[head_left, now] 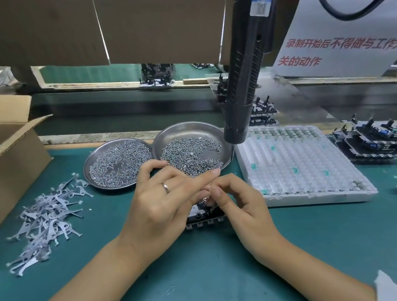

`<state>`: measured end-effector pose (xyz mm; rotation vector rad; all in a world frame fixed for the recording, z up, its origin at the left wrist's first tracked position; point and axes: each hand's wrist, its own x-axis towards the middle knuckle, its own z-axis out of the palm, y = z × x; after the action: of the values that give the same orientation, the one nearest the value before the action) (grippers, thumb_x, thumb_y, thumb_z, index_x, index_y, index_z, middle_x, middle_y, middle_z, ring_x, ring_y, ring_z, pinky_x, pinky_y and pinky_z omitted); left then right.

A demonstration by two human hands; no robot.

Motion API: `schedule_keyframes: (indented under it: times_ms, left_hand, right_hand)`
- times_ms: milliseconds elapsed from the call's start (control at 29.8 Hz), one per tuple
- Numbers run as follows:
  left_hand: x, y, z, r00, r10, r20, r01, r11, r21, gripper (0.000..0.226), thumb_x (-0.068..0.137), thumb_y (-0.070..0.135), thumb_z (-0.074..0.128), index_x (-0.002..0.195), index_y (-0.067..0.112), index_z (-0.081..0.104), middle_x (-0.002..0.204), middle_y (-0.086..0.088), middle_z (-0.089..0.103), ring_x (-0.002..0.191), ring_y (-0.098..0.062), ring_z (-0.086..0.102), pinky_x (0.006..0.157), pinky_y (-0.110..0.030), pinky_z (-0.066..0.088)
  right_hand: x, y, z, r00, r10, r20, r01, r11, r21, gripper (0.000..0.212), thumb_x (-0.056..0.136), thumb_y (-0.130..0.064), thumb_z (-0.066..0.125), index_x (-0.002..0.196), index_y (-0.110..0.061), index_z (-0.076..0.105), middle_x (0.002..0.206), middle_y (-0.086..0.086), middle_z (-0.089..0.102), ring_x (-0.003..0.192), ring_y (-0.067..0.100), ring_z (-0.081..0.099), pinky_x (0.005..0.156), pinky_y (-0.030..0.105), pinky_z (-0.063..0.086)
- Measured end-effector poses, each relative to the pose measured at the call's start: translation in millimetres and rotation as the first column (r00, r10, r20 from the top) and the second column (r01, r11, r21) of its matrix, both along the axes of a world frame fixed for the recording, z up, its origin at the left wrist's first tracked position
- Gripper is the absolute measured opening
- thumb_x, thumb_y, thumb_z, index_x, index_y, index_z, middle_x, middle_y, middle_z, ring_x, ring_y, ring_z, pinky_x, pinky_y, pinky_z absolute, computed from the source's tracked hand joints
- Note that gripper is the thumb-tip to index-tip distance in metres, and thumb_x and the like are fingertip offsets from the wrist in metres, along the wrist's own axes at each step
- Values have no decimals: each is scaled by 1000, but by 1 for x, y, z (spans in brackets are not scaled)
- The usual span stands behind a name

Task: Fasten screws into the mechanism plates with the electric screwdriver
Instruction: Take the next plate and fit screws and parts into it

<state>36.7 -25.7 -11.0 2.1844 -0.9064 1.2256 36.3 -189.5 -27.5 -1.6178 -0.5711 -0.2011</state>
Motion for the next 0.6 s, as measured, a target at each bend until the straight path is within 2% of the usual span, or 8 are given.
schedule_keyframes:
  times_ms: [134,235,302,369,436,470,537,604]
  left_hand:
    - [4,8,4,999,37,8,-37,998,40,27,86,15,70,112,18,69,81,10,70,73,-12,57,87,-36,36]
    - [15,29,10,975,209,-81,-211,977,-24,19,88,19,64,104,12,73,88,1,71,80,-17,56,86,-35,33]
    - [26,50,10,902,376,-211,-395,917,-56,19,88,21,64,99,10,74,89,-7,70,85,-26,58,86,-37,31]
    - [33,68,6,777,507,-373,-538,843,25,16,89,21,65,97,12,75,93,-10,71,91,-32,60,88,-40,29]
    - [37,79,0,673,559,-484,-594,798,96,16,89,21,64,100,16,74,99,-9,71,96,-31,58,91,-38,26]
    - [38,81,-1,653,562,-508,-605,791,97,16,89,21,64,102,17,73,101,-8,72,97,-31,58,92,-37,26]
    - [37,78,1,692,532,-487,-585,809,53,15,89,21,65,100,16,74,99,-8,73,95,-30,61,93,-39,31]
    - [30,67,7,818,411,-402,-454,891,-11,20,88,25,64,98,12,75,94,-6,73,89,-28,64,90,-36,40]
  right_hand:
    - [1,-2,-1,998,-33,-51,35,998,49,12,88,-21,59,83,-12,65,76,-7,64,74,6,58,72,15,43]
    - [1,-2,-1,995,-65,-70,68,997,43,8,85,-23,63,81,-17,66,76,-8,65,75,5,59,71,14,43]
    - [1,-2,-2,996,-70,-62,72,997,30,5,84,-22,66,79,-22,66,76,-11,64,75,3,59,70,11,43]
    - [1,-2,-1,996,-69,-48,70,997,19,7,84,-22,68,79,-26,66,77,-11,65,75,4,59,70,11,44]
    - [1,-3,-1,997,-69,-38,69,998,11,11,84,-19,70,78,-29,67,78,-10,66,76,6,61,70,12,45]
    - [1,-2,-1,997,-71,-40,71,997,9,13,84,-19,71,78,-29,67,79,-9,66,76,6,61,70,13,45]
    - [1,-2,-1,996,-74,-54,75,997,14,12,84,-21,71,77,-30,68,78,-9,66,76,7,61,70,14,45]
    - [2,-1,-1,995,-75,-63,77,997,22,9,83,-24,70,75,-28,68,78,-10,64,76,7,60,71,14,44]
